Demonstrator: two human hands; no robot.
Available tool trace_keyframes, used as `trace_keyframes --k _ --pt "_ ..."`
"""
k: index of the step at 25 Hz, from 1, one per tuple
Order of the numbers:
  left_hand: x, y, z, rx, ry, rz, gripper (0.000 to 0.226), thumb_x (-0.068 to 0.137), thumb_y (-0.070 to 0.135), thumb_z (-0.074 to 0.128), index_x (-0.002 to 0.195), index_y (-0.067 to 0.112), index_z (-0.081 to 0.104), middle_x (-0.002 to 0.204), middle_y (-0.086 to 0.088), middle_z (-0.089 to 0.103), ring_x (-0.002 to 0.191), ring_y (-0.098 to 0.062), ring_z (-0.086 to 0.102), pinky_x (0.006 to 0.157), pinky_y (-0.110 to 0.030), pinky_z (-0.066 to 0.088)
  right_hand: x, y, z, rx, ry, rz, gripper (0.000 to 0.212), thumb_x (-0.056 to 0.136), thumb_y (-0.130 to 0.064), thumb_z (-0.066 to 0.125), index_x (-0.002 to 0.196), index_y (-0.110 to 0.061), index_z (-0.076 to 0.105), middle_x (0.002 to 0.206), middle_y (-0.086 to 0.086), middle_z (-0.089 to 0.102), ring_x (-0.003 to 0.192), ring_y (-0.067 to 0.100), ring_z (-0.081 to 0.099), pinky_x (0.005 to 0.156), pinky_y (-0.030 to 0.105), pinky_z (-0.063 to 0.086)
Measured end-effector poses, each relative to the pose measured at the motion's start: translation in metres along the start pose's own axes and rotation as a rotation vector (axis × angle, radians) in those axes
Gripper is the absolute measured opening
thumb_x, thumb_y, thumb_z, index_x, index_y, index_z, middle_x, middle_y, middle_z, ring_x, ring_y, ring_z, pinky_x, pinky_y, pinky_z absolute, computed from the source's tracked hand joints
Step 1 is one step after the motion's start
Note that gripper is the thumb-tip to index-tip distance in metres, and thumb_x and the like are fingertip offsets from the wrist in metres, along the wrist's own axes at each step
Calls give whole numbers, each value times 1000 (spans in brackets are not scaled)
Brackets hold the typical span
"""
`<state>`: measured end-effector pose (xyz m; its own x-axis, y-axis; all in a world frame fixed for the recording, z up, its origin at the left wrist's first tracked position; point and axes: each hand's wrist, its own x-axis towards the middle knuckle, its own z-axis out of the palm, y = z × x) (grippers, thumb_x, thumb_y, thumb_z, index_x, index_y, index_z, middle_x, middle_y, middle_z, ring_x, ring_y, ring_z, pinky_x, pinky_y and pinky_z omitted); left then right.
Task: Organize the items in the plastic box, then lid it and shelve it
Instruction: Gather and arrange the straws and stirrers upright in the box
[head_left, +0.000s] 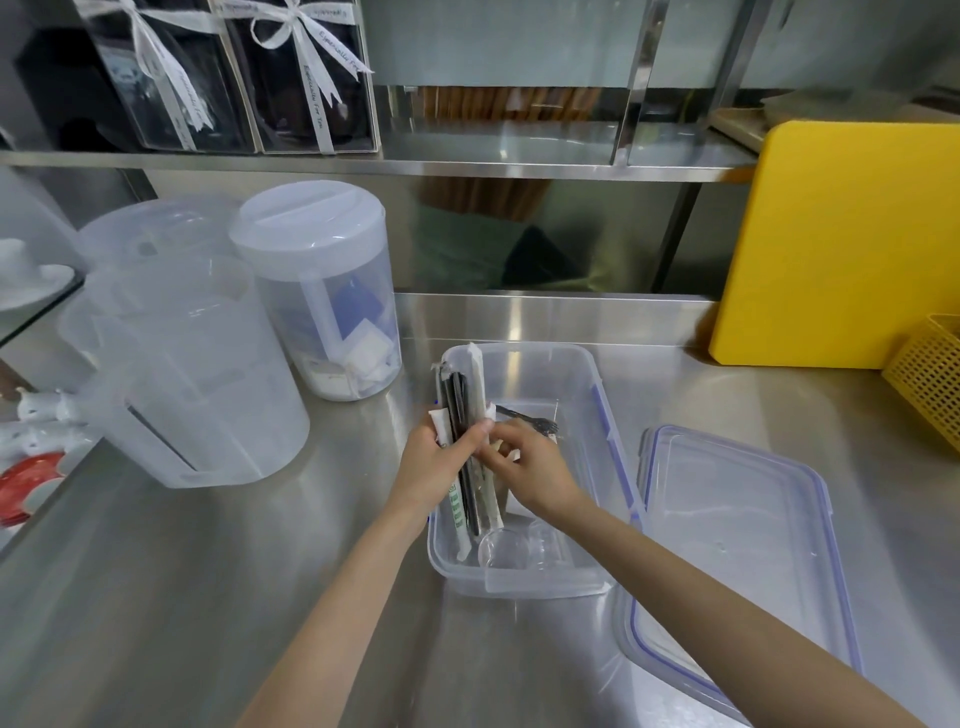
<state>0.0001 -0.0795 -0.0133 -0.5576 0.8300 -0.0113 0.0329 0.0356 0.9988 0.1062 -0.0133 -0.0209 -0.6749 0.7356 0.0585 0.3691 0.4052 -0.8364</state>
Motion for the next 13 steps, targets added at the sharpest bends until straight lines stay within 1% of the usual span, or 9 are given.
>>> trace_keyframes --k 2,3,5,6,8,10,11,13 --pt "0 0 2 -4 -2 14 11 80 20 67 78 30 64 62 16 71 63 11 65 52 -1 45 -1 1 1 -42 -42 -10 20 89 -24 56 102 -14 68 86 0 53 66 -2 48 63 14 36" --pt "1 0 2 -16 -8 25 13 80 20 67 79 32 64 63 19 72 65 12 65 53 0 45 -2 2 1 -70 -69 -16 21 89 -23 56 104 -14 67 90 5 56 68 1 50 65 13 37" --pt "3 2 3 -53 -8 54 17 80 17 67 82 34 62 67 29 70 69 15 64 57 1 45 -4 3 1 -120 -120 -20 23 89 -20 55 109 -14 65 102 13 60 79 14 56 71 15 39" --pt "4 3 3 -76 3 69 20 79 15 67 84 34 61 68 31 70 70 15 64 59 1 45 -5 4 1 -145 -144 -25 24 89 -19 54 110 -13 64 105 14 60 86 19 58 75 18 39" --pt "6 5 4 -100 27 92 23 79 12 67 85 34 60 67 29 69 69 13 64 61 1 46 -5 4 1 -185 -174 -36 24 89 -19 54 109 -9 62 107 16 60 94 24 57 76 20 38" --pt "6 6 5 -83 31 97 23 80 11 66 83 33 60 64 26 69 66 13 64 59 0 46 -5 3 1 -201 -188 -37 27 87 -20 55 110 -6 58 107 18 57 94 23 54 75 21 37" --pt "6 6 6 -57 31 95 21 81 11 66 80 31 60 63 22 70 63 13 63 58 -1 46 -4 2 1 -204 -209 -48 30 87 -21 55 112 -5 56 109 19 56 94 23 53 77 23 39" --pt "4 4 8 1 48 69 14 82 14 64 74 25 60 63 11 67 57 7 63 57 -7 48 -5 2 6 -202 -276 -83 41 85 -22 57 122 -6 49 117 17 53 104 25 52 87 30 43"
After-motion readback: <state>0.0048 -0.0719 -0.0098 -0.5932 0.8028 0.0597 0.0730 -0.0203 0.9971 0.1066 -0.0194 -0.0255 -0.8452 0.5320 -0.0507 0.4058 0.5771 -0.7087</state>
